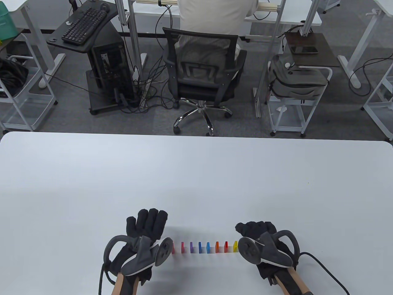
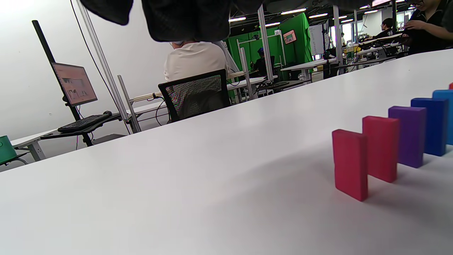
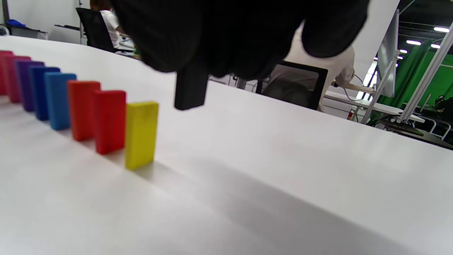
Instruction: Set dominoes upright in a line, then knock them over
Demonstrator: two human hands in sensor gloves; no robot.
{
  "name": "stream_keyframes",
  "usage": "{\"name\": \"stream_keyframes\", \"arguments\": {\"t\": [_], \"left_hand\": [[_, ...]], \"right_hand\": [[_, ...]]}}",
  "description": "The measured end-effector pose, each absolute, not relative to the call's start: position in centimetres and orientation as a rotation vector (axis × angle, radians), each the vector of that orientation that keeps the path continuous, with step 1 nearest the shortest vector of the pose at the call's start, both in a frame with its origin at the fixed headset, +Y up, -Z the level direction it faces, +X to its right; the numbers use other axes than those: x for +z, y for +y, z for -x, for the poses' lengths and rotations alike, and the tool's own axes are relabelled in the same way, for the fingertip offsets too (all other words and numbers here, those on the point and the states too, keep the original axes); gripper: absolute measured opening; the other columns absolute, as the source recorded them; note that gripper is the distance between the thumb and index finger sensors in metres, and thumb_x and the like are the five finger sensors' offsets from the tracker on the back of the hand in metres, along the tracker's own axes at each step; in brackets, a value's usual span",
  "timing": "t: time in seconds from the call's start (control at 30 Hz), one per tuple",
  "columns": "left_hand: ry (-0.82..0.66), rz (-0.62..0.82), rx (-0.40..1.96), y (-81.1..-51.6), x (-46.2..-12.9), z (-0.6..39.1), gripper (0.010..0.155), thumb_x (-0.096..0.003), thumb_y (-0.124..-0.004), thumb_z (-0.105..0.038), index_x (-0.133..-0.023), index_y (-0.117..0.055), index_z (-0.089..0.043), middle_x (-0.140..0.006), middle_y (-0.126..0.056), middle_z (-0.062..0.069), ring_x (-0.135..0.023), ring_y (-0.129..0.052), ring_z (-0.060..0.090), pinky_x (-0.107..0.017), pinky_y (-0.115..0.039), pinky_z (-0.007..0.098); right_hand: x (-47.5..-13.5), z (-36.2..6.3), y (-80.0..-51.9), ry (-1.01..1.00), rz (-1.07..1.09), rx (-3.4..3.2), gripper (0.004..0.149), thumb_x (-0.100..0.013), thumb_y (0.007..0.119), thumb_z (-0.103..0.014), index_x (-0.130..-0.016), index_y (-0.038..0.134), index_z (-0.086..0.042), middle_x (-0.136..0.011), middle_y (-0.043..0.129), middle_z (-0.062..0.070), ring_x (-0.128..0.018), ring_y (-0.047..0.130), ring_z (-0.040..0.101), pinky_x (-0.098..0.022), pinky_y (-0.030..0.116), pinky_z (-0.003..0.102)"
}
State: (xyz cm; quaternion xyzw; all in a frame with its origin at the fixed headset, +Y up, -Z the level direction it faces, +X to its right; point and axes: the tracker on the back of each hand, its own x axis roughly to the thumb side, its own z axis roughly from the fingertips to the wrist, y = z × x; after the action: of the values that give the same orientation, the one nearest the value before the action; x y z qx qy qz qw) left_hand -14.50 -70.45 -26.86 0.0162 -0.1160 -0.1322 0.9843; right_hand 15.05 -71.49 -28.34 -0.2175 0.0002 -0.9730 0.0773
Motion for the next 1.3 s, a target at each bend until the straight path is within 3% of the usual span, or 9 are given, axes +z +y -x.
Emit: {"name": "stream_keyframes", "arguments": {"t": [0.1, 0.43, 1.3], "left_hand": [[-0.233, -0.029, -0.262, -70.5, -26.8, 14.5, 0.079, -0.0517, -0.053, -0.059, -0.117, -0.030, -0.021, -0.124, -0.051, 0.012, -0.113, -0.057, 0.040, -0.077, -0.051, 0.062], [-0.232, -0.010, -0.275, -70.7, -26.9, 14.5, 0.080, -0.0516, -0.053, -0.060, -0.117, -0.030, -0.021, -0.124, -0.051, 0.012, -0.113, -0.057, 0.040, -0.078, -0.051, 0.061], [-0.236, 0.005, -0.287, -70.6, -26.9, 14.2, 0.080, -0.0515, -0.053, -0.060, -0.117, -0.030, -0.021, -0.124, -0.052, 0.011, -0.113, -0.057, 0.040, -0.078, -0.050, 0.061]], "right_hand": [[-28.5, -14.9, -72.2, -0.042, 0.665, -2.901, 0.069, -0.051, 0.080, -0.031, -0.110, 0.047, -0.016, -0.097, 0.081, 0.002, -0.090, 0.083, 0.032, -0.070, 0.062, 0.063], [-29.3, -14.7, -74.1, -0.136, 0.668, -2.876, 0.070, -0.050, 0.082, -0.033, -0.109, 0.049, -0.018, -0.097, 0.082, -0.001, -0.090, 0.083, 0.031, -0.070, 0.062, 0.063], [-29.6, -14.4, -74.7, -0.181, 0.665, -2.849, 0.071, -0.051, 0.082, -0.034, -0.110, 0.047, -0.017, -0.099, 0.080, 0.001, -0.094, 0.079, 0.033, -0.071, 0.059, 0.064]]}}
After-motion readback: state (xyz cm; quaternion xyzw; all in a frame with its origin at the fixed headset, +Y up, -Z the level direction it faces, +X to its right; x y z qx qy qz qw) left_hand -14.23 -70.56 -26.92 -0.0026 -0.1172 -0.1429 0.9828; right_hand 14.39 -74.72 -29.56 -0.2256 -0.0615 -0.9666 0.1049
